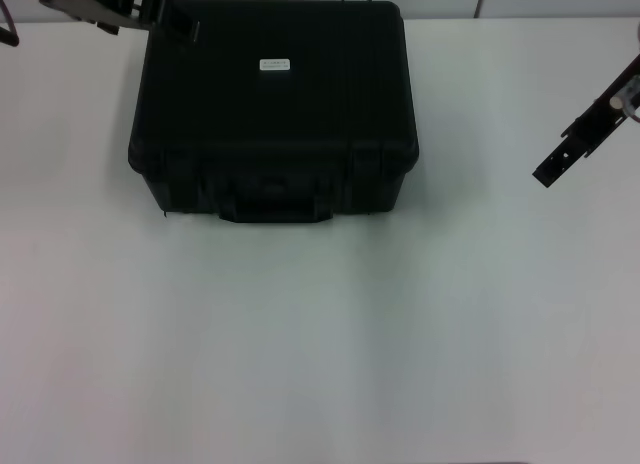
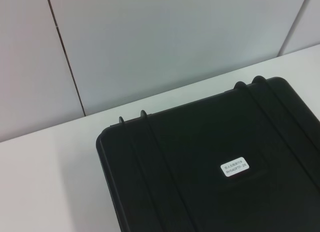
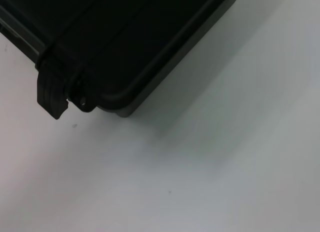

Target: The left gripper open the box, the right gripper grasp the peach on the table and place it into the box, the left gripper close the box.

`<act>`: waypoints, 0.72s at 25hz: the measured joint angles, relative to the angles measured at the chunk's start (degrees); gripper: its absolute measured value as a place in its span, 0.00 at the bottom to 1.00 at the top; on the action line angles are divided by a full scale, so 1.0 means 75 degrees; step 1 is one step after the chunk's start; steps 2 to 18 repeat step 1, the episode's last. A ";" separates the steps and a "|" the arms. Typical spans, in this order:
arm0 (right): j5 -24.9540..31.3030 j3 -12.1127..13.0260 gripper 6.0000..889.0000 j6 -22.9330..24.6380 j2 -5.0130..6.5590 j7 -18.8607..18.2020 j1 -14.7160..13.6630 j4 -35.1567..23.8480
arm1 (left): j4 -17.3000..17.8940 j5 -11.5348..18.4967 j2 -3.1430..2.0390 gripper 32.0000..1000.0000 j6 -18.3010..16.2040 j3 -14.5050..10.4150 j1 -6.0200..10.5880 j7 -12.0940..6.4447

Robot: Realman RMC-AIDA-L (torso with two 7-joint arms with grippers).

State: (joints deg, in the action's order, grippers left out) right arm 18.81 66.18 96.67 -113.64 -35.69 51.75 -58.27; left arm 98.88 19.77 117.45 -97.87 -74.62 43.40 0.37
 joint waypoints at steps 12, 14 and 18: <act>0.0000 0.0001 0.97 0.0001 0.0000 0.0000 0.0000 0.0000 | -0.0001 0.0000 -0.0001 0.84 0.0002 0.0000 -0.0003 -0.0002; 0.0000 0.0001 0.97 0.0001 0.0000 0.0000 0.0000 0.0000 | -0.0001 0.0000 -0.0001 0.84 0.0002 0.0000 -0.0003 -0.0002; 0.0000 0.0001 0.97 0.0001 0.0000 0.0000 0.0000 0.0000 | -0.0001 0.0000 -0.0001 0.84 0.0002 0.0000 -0.0003 -0.0002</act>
